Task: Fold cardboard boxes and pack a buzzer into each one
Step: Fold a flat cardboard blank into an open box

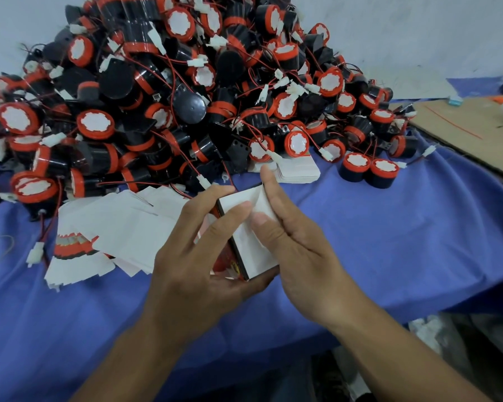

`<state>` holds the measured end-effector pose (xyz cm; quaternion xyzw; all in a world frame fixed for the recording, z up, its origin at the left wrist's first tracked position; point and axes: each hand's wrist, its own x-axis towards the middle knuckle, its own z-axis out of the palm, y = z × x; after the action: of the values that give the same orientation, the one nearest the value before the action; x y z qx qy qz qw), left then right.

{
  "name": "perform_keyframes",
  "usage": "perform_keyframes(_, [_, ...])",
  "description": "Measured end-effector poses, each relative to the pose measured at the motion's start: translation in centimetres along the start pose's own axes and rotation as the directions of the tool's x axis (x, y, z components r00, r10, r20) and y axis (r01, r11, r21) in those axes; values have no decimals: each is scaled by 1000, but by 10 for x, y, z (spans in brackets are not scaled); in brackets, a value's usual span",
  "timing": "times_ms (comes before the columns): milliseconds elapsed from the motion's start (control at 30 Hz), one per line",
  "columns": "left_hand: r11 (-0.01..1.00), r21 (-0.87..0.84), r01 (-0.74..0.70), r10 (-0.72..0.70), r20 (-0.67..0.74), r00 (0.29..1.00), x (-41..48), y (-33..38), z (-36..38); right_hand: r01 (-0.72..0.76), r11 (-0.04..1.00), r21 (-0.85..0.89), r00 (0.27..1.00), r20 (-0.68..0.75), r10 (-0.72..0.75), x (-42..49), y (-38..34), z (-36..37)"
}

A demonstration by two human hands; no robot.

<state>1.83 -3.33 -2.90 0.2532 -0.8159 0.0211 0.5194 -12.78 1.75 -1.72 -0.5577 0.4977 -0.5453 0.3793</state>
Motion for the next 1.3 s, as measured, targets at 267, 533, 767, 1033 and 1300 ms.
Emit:
perform_keyframes(267, [999,28,-32,32,-8,999,1,0,1,60,998,12,998,5,-60,-1,3,-3])
perform_keyframes(533, [999,21,-35,35,-24,999,0,-2,1,104,990,-92,994,-19,-106,-2,1,0])
perform_keyframes(767, [999,2,-36,36,-10,999,0,-3,-1,95,992,-80,995,-2,-96,-2,3,1])
perform_keyframes(1033, [1000,-26,-14,15,5,1000,0,-4,1,-33,975,219,999,33,26,2,0,-2])
perform_keyframes(1300, [1000,0,17,-17,18,1000,3,-5,-3,-93,873,478,995,83,60,6,-6,-8])
